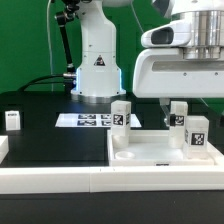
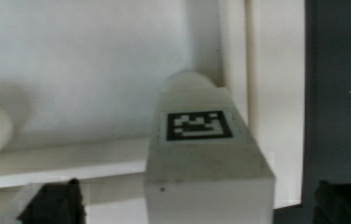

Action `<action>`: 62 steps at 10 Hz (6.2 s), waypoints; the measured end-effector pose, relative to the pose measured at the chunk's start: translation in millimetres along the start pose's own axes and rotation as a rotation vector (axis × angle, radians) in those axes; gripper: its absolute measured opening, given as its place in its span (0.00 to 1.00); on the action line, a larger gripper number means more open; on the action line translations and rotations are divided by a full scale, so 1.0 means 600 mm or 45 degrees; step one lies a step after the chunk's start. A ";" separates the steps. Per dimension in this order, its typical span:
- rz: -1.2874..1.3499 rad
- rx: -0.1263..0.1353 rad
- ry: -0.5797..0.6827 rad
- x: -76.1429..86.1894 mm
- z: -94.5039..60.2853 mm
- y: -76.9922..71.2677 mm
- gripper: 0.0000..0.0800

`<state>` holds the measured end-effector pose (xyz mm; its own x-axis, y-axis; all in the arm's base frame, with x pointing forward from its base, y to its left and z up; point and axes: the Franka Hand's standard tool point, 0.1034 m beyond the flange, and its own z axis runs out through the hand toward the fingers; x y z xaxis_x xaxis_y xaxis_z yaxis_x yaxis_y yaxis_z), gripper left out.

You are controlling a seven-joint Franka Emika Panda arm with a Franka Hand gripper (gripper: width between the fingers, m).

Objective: Assemble square table

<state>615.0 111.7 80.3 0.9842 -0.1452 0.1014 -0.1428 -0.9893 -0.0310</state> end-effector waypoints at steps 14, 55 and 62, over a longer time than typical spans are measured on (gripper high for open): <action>0.771 -0.052 0.018 0.003 -0.001 0.060 0.37; -0.700 -0.048 -0.108 -0.184 -0.048 0.470 0.81; -0.547 -0.034 -0.194 -0.273 -0.012 0.553 0.81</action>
Offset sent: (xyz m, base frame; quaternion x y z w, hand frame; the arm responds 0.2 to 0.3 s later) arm 0.0000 0.0000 0.0000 0.0000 0.0000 0.0650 0.9979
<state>405.3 -193.0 60.7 0.9586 0.2805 -0.0483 0.2812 -0.9596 0.0074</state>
